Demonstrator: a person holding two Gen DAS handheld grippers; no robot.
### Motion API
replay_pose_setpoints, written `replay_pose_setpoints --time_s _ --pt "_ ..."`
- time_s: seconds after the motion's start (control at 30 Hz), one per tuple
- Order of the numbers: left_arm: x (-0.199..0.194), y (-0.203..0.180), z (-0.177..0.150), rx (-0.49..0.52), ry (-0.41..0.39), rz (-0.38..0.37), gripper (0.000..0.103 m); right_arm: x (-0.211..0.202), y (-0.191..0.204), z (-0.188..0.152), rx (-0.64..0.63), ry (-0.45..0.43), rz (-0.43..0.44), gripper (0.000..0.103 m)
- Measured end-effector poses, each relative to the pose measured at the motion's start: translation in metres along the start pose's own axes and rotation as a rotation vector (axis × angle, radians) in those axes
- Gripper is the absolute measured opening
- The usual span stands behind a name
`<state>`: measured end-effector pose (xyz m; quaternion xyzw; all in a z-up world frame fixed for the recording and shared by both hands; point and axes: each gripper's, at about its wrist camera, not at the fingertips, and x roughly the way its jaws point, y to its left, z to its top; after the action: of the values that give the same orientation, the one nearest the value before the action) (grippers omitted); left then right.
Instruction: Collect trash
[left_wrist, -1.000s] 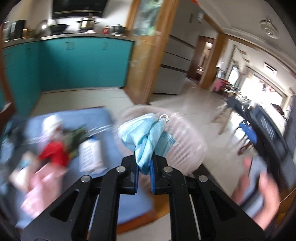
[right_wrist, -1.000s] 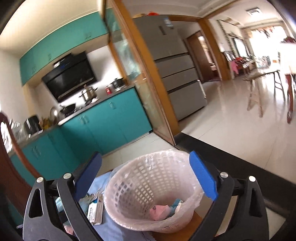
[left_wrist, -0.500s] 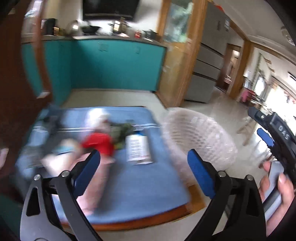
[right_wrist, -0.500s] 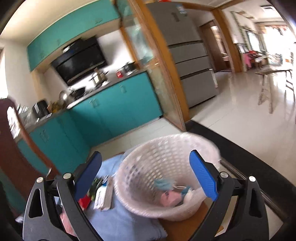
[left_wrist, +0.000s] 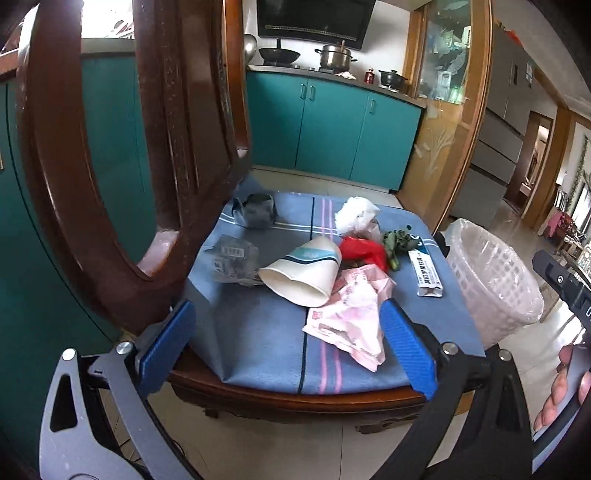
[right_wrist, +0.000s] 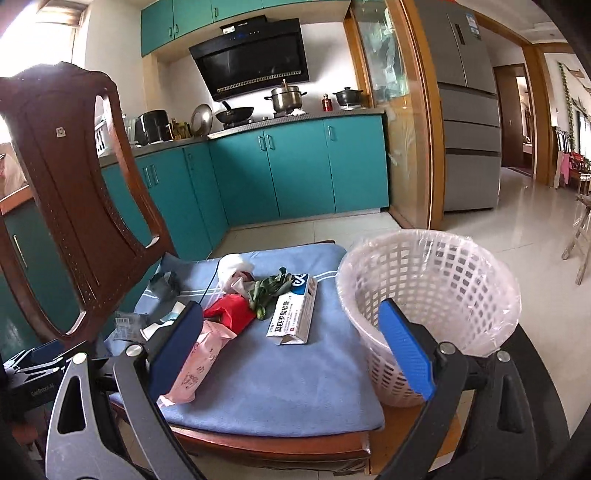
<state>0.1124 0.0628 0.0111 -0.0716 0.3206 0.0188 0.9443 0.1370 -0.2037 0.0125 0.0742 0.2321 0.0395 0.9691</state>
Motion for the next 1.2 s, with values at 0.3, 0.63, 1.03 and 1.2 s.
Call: replay_pose_setpoints --time_s 0.3,0.63,1.03,1.2 --pt "0.001 -0.009 -0.002 0.017 0.011 -0.006 0.099 0.004 0.003 -0.005 -0.013 0.014 -0.011 0.093" --pt "0.005 -0.015 -0.003 0.025 0.021 -0.008 0.099 0.005 -0.001 -0.006 -0.011 0.02 -0.016 0.093" --pt "0.012 -0.02 -0.006 0.042 0.045 -0.006 0.099 0.006 -0.004 -0.008 -0.013 0.027 -0.013 0.093" --pt "0.018 -0.022 -0.006 0.04 0.061 -0.011 0.099 0.007 -0.004 -0.009 -0.017 0.03 -0.013 0.093"
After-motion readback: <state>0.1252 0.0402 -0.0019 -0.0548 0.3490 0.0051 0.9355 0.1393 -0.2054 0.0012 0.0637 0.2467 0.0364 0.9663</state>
